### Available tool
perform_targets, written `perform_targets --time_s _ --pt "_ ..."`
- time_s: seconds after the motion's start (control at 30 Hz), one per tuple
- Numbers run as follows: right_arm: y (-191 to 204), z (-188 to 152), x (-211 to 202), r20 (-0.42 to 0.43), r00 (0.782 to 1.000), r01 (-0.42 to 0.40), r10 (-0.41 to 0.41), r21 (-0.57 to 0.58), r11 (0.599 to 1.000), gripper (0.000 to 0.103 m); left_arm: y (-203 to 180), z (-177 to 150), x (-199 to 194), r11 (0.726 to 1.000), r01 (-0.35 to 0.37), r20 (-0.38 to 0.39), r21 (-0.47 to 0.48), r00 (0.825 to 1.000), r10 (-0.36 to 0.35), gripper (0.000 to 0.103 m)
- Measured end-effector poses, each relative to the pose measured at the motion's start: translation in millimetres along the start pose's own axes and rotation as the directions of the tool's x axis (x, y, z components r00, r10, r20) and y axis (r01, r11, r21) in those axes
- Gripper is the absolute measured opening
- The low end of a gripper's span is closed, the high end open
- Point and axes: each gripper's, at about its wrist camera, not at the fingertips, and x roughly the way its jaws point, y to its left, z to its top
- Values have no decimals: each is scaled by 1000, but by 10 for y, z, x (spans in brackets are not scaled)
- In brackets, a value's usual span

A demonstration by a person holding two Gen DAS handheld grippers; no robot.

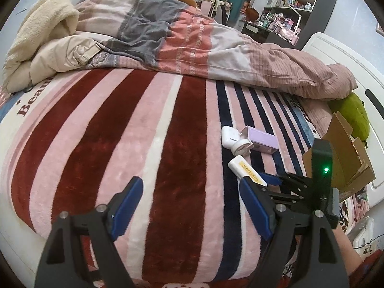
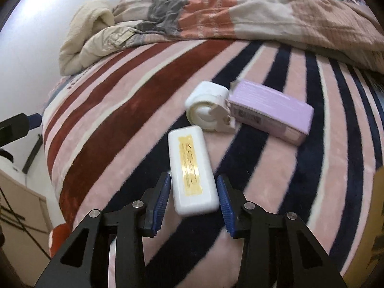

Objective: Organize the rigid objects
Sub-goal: 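Grasp the white KANO-KATO box with the right gripper, then lower the KANO-KATO box into the cardboard box and open the right gripper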

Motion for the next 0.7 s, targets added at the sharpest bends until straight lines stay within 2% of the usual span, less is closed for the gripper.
perform_targets --time_s 0.17,0.33,0.43,0.53,0.6,0.67,0.7 --pt "89 55 32 15 999 39 -37 -112 993 31 -81 117 43 999 45 -19 7 999 -45 80" --pt "177 115 -406 84 995 -34 50 -176 984 31 -414 343 93 991 119 -43 56 992 -116 80" --pt "163 173 -859 152 980 -97 126 -184 978 31 -733 507 73 977 190 -38 98 982 -187 80" --pt "85 218 -1352 231 961 -111 155 -190 975 31 -1159 702 32 944 296 -32 143 955 -295 79" --pt "-38 216 -1620 274 950 -103 151 -180 978 31 -1403 789 37 921 349 -45 172 937 -347 75" --pt "-164 197 -1818 308 941 -91 139 -164 982 31 -1690 871 83 889 416 -77 191 909 -409 52" --pt "-259 169 -1919 324 938 -80 126 -149 985 31 -1856 907 128 868 455 -104 198 890 -443 46"
